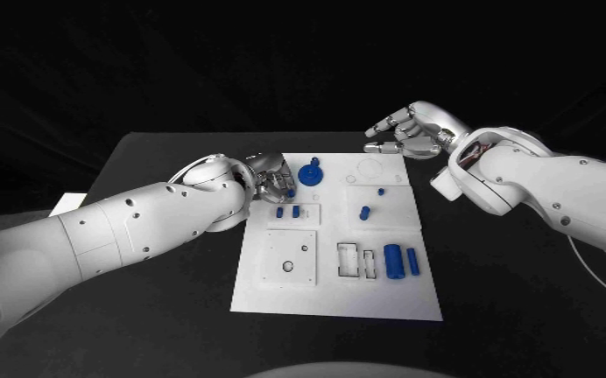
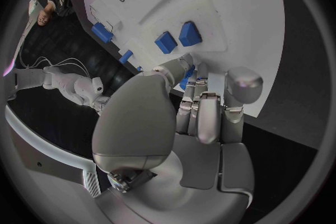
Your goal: Assemble the parts on the task board
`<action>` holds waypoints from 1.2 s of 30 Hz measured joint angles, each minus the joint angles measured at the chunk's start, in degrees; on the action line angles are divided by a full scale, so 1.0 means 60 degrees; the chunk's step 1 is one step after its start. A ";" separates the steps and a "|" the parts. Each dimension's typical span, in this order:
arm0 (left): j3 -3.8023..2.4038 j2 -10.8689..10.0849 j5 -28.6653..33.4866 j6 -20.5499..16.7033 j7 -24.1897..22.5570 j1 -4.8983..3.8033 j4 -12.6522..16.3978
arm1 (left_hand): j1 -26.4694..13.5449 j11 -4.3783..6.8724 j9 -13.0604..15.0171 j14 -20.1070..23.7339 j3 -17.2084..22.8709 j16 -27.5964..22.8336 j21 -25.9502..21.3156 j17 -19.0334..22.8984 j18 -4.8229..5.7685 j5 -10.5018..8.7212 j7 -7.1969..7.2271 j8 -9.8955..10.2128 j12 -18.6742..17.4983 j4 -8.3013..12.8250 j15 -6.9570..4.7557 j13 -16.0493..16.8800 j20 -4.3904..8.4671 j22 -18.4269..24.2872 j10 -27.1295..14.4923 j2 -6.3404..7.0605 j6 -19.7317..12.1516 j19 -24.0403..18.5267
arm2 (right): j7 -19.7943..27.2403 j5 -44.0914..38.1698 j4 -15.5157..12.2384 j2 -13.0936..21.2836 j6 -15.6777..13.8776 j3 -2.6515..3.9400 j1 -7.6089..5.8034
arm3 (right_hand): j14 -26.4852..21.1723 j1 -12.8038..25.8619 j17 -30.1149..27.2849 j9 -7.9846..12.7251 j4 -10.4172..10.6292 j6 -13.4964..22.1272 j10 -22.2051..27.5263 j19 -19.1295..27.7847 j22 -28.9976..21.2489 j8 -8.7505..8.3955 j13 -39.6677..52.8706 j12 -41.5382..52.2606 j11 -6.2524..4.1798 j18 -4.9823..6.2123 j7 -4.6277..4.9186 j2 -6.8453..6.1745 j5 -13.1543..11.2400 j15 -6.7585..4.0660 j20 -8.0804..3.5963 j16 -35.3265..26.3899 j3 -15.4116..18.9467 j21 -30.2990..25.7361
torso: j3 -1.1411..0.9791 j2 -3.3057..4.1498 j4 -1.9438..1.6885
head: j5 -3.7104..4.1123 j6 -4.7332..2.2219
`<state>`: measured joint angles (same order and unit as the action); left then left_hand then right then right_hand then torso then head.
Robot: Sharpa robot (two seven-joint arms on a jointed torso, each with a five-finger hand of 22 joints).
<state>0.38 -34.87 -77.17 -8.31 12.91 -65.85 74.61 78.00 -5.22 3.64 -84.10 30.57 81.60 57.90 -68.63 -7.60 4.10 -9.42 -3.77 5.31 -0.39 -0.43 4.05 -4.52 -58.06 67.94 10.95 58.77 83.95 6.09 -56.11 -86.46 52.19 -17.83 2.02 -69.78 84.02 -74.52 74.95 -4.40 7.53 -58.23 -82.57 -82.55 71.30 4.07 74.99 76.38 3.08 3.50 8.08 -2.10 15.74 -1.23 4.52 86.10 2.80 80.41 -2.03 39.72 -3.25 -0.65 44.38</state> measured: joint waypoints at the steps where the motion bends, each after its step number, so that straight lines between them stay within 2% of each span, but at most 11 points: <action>1: -0.0002 -0.0027 0.0000 -0.0006 0.0001 -0.0002 0.0011 | 0.0000 -0.0021 0.0000 0.0023 0.0000 0.0000 0.0000 0.0019 0.0000 0.0000 -0.0014 0.0007 -0.0044 0.0000 0.0023 -0.0003 -0.0012 0.0000 -0.0054 0.0000 -0.0079 0.0012 | -0.0010 0.0000 0.0020 0.0006 0.0010 0.0000 0.0000 | 0.0000 -0.0051 0.0000 0.0000 -0.0022 0.0001 0.0251 0.0016 -0.0045 0.0000 0.0018 -0.0395 0.0007 0.0000 0.0000 0.0050 0.0000 0.0000 -0.0015 0.0000 0.0022 -0.0013 | 0.0000 0.0000 0.0000 | 0.0003 0.0000; 4: -0.0006 -0.0145 0.0000 -0.0033 0.0003 -0.0004 0.0061 | -0.0051 -0.0056 0.0000 0.0007 -0.0052 -0.0039 -0.0051 0.0091 0.0000 0.0000 -0.0029 0.0007 -0.0201 0.0026 0.0039 -0.0033 -0.0012 0.0014 -0.0298 0.0052 -0.0335 0.0012 | -0.0059 -0.0030 0.0100 0.0032 0.0045 0.0000 0.0000 | 0.0000 -0.0162 -0.0001 0.0000 -0.0028 0.0087 0.1257 0.0077 -0.0206 0.0000 -0.0737 -0.2360 0.0012 -0.0001 -0.0019 0.0162 -0.0040 0.0000 -0.0009 -0.0111 0.0088 -0.0141 | 0.0000 0.0000 -0.0003 | 0.0024 -0.0006; 9: -0.0010 -0.0377 0.0000 -0.0108 0.0025 0.0001 0.0175 | 0.0013 -0.0132 0.0000 0.0022 -0.0215 -0.0067 -0.0148 0.0157 0.0001 0.0000 -0.0049 0.0007 -0.0285 0.0052 0.0091 -0.0078 -0.0081 0.0102 -0.0738 0.0116 -0.0552 0.0013 | -0.0178 -0.0180 0.0273 0.0053 0.0104 0.0000 0.0000 | 0.0000 -0.0381 -0.0001 0.0001 0.0050 0.0135 0.2771 0.0221 -0.0604 0.0000 -0.3716 -0.6255 -0.0006 0.0000 -0.0073 0.0293 -0.0040 0.0000 -0.0050 -0.0335 0.0169 -0.0404 | 0.0004 -0.0005 -0.0009 | 0.0025 -0.0015; 12: -0.0033 -0.0528 0.0008 -0.0172 0.0047 0.0009 0.0221 | 0.0013 -0.0152 0.0001 0.0022 -0.0225 -0.0067 -0.0163 0.0165 0.0001 0.0000 -0.0049 0.0007 -0.0306 0.0038 0.0091 -0.0073 -0.0081 0.0112 -0.0764 0.0115 -0.0551 0.0013 | -0.0272 -0.0330 0.0380 0.0060 0.0147 0.0000 0.0000 | 0.0000 -0.0540 -0.0002 -0.0008 0.0073 0.0087 0.2976 0.0221 -0.0703 0.0000 -0.4518 -0.7134 -0.0043 0.0000 -0.0077 0.0336 -0.0040 0.0000 -0.0050 -0.0388 0.0192 -0.0465 | 0.0004 -0.0006 -0.0009 | 0.0015 -0.0021; 14: -0.0054 -0.0616 0.0026 -0.0224 0.0049 0.0010 0.0247 | 0.0013 -0.0152 0.0001 0.0022 -0.0225 -0.0068 -0.0163 0.0165 0.0001 0.0000 -0.0049 0.0007 -0.0307 0.0038 0.0091 -0.0073 -0.0080 0.0120 -0.0764 0.0115 -0.0551 0.0013 | -0.0330 -0.0441 0.0438 0.0063 0.0181 0.0000 0.0000 | 0.0000 -0.0774 -0.0002 -0.0012 0.0073 -0.0006 0.3033 0.0221 -0.0752 0.0000 -0.5256 -0.7852 -0.0035 0.0148 -0.0066 0.0336 -0.0040 0.0000 -0.0050 -0.0461 0.0192 -0.0480 | 0.0004 -0.0007 -0.0009 | 0.0011 -0.0029; 17: -0.0073 -0.0769 0.0128 -0.0359 0.0014 0.0007 0.0276 | 0.0047 -0.0152 0.0022 0.0022 -0.0225 -0.0067 -0.0163 0.0165 0.0001 0.0018 -0.0072 0.0007 -0.0288 0.0038 0.0090 -0.0048 -0.0143 0.0121 -0.0764 0.0082 -0.0528 0.0006 | -0.0436 -0.0704 0.0506 0.0075 0.0261 0.0000 0.0000 | 0.0000 -0.1236 -0.0002 -0.0012 -0.0033 -0.0115 0.3085 0.0221 -0.0819 0.0023 -0.6202 -0.8764 -0.0013 0.0149 -0.0069 0.0370 -0.0287 0.0000 -0.0050 -0.0550 -0.0095 -0.0532 | 0.0004 -0.0008 -0.0009 | 0.0010 -0.0049; 21: -0.0087 -0.1022 0.0900 -0.0788 -0.0348 -0.0005 0.0281 | 0.0225 -0.0054 0.0110 0.0022 -0.0016 -0.0068 -0.0163 0.0062 0.0001 0.0082 -0.0067 -0.0257 0.0060 0.0048 0.0090 0.0057 -0.0148 0.0077 -0.0203 -0.0096 0.0061 0.0011 | -0.0599 -0.1268 0.0528 0.0105 0.0405 0.0000 0.0008 | 0.0000 -0.1713 -0.0002 -0.0012 -0.0228 -0.0390 0.3046 0.0221 -0.0845 0.0023 -0.7334 -0.9794 0.0022 0.0150 -0.0076 0.0246 -0.0434 0.0000 -0.0050 -0.0594 -0.0545 -0.0572 | 0.0005 -0.0009 -0.0006 | 0.0004 -0.0092; 24: -0.0090 -0.1221 0.2386 -0.1264 -0.1046 -0.0009 0.0301 | 0.0272 -0.0034 0.0122 0.0022 0.0152 -0.0314 -0.0867 0.0716 0.0000 0.0082 -0.0049 -0.0325 0.0151 0.0006 0.0091 0.0075 -0.0164 0.0694 -0.0061 -0.0212 0.0271 -0.0220 | -0.0743 -0.1857 0.0497 0.0132 0.0532 0.0000 0.0026 | 0.0000 -0.1931 -0.0003 -0.0002 -0.0315 -0.0585 0.2691 0.0220 -0.0856 0.0022 -0.8330 -1.0613 0.0074 0.0150 -0.0001 0.0100 -0.0497 0.0000 -0.0050 -0.0601 -0.0987 -0.0572 | 0.0007 -0.0009 -0.0003 | 0.0015 -0.0131; 27: -0.0090 -0.1391 0.4084 -0.1571 -0.1824 -0.0012 0.0422 | 0.0184 0.0016 0.0121 0.0220 0.0214 -0.0671 -0.1561 0.1443 -0.0001 0.0082 -0.0011 -0.0388 0.0311 -0.0055 0.0075 0.0109 -0.0161 0.1293 0.0049 -0.0352 0.0378 -0.0531 | -0.0888 -0.2460 0.0415 0.0157 0.0638 0.0004 0.0061 | 0.0000 -0.2004 -0.0003 0.0005 -0.0348 -0.0704 0.2594 0.0220 -0.0856 0.0022 -0.8867 -1.1044 0.0059 0.0149 -0.0051 0.0023 -0.0526 0.0000 -0.0050 -0.0604 -0.1289 -0.0572 | 0.0013 -0.0007 0.0001 | 0.0081 -0.0184; 30: -0.0083 -0.1600 0.6297 -0.1784 -0.2879 -0.0011 0.0686 | 0.0130 0.0062 0.0116 0.0556 0.0176 -0.1033 -0.2333 0.2156 -0.0200 0.0082 0.0026 -0.0436 0.0525 -0.0093 0.0047 0.0177 -0.0143 0.1947 0.0103 -0.0403 0.0418 -0.0890 | -0.1094 -0.3412 0.0249 0.0189 0.0773 0.0004 0.0153 | 0.0000 -0.1947 -0.0004 0.0014 -0.0370 -0.0824 0.2515 0.0254 -0.0870 0.0022 -0.9405 -1.1416 0.0068 0.0150 -0.0067 -0.0217 -0.0691 0.0000 -0.0016 -0.0646 -0.1611 -0.0610 | 0.0018 -0.0003 0.0001 | 0.0195 -0.0244; 36: -0.0068 -0.2012 1.0636 -0.1782 -0.4548 0.0029 0.1310 | -0.0207 0.0121 0.0082 0.0772 -0.0373 -0.1221 -0.2997 0.2610 -0.0217 0.0120 0.0068 -0.0500 0.0949 -0.0263 0.0020 0.0342 -0.0137 0.2486 0.0229 -0.0474 0.0461 -0.1139 | -0.1506 -0.5321 -0.0054 0.0189 0.1018 0.0000 0.0327 | 0.0000 -0.1876 -0.0004 0.0013 -0.0345 -0.0892 0.2515 0.0274 -0.0924 0.0022 -0.9926 -1.1745 0.0069 0.0151 -0.0103 -0.0386 -0.1019 0.0000 0.0004 -0.0703 -0.1928 -0.0661 | 0.0030 -0.0002 -0.0002 | 0.0419 -0.0317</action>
<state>-0.02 -46.94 -13.36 -19.01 -14.38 -65.68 82.47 76.76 -4.49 4.13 -79.47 28.33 74.28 39.92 -52.97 -8.90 4.82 -9.01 -6.76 11.00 -1.97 -0.31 6.11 -5.34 -43.14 69.32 8.10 61.54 77.12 -2.94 -88.03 -86.78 53.33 -11.72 2.02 -67.82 84.02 -85.77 74.92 -4.32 5.46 -63.58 -67.48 -80.90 65.76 4.20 15.44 5.91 3.49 4.41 7.46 -4.41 9.63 -1.23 4.54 81.88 -8.76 76.44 -1.85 39.70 -3.26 1.86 42.48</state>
